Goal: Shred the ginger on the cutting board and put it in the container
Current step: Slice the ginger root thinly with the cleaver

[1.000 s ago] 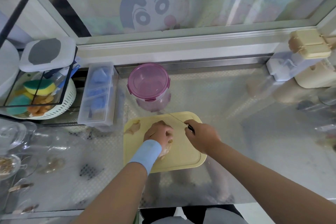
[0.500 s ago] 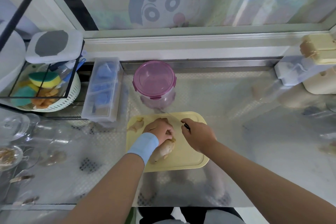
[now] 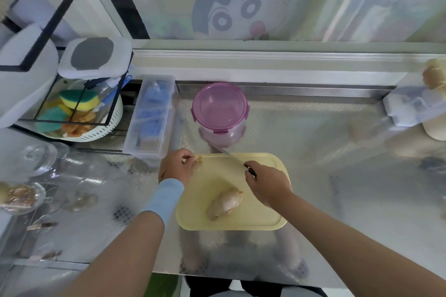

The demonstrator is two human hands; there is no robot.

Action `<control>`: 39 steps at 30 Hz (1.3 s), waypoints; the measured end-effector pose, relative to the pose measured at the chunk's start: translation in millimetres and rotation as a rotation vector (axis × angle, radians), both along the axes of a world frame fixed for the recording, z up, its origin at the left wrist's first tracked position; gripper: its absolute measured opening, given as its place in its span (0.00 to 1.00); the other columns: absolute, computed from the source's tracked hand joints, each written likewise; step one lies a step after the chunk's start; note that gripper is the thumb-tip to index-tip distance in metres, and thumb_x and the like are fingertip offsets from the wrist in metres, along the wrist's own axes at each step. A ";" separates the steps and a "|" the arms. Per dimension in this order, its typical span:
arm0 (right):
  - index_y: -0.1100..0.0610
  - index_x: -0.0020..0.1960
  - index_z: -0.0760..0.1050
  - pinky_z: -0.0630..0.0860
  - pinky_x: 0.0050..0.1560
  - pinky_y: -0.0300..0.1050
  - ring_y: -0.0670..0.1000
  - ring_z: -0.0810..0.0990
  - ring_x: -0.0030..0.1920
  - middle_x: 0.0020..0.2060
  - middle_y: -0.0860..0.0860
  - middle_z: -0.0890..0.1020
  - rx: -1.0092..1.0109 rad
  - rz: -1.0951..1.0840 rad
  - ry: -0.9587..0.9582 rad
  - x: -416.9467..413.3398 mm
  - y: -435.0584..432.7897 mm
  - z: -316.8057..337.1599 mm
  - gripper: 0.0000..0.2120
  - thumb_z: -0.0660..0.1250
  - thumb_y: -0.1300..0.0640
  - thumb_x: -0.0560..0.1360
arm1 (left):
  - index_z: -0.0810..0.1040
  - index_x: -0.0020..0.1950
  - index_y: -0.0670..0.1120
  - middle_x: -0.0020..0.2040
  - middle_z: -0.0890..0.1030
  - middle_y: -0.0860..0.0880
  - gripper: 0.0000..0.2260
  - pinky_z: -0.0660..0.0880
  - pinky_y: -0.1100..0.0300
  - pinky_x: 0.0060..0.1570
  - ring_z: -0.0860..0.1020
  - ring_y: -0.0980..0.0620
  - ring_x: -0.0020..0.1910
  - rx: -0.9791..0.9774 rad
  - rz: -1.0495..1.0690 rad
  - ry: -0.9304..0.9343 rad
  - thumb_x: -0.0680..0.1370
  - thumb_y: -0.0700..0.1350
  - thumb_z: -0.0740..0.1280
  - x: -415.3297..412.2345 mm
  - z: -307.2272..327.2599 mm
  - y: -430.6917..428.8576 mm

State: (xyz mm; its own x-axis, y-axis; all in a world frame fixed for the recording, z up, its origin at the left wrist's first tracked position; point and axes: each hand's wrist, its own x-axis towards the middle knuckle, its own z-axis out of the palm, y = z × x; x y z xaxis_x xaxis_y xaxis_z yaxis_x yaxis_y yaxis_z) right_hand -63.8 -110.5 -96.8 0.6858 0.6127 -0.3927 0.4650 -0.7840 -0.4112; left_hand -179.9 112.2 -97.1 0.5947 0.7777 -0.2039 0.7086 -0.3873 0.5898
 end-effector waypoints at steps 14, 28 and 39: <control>0.40 0.70 0.71 0.74 0.53 0.47 0.58 0.79 0.55 0.51 0.40 0.85 0.036 -0.004 0.003 -7.7 -16.6 6.9 0.18 0.55 0.45 0.83 | 0.78 0.50 0.49 0.48 0.76 0.54 0.07 0.74 0.57 0.49 0.74 0.54 0.46 0.101 -0.408 -0.147 0.80 0.45 0.61 -28.4 -6.3 -25.3; 0.40 0.72 0.70 0.77 0.43 0.48 0.55 0.81 0.46 0.47 0.48 0.83 -0.012 0.208 -0.006 -44.3 -61.7 19.2 0.19 0.53 0.50 0.84 | 0.81 0.46 0.44 0.48 0.78 0.49 0.05 0.69 0.61 0.47 0.71 0.52 0.48 0.381 -0.787 -0.283 0.74 0.40 0.66 -49.9 -29.3 -108.7; 0.40 0.71 0.66 0.79 0.40 0.53 0.58 0.80 0.41 0.43 0.50 0.81 -0.116 0.245 -0.062 -48.8 -73.5 25.9 0.18 0.49 0.50 0.85 | 0.83 0.46 0.45 0.47 0.81 0.50 0.12 0.68 0.65 0.49 0.71 0.54 0.49 0.324 -0.671 -0.256 0.76 0.45 0.60 -51.1 -35.0 -109.2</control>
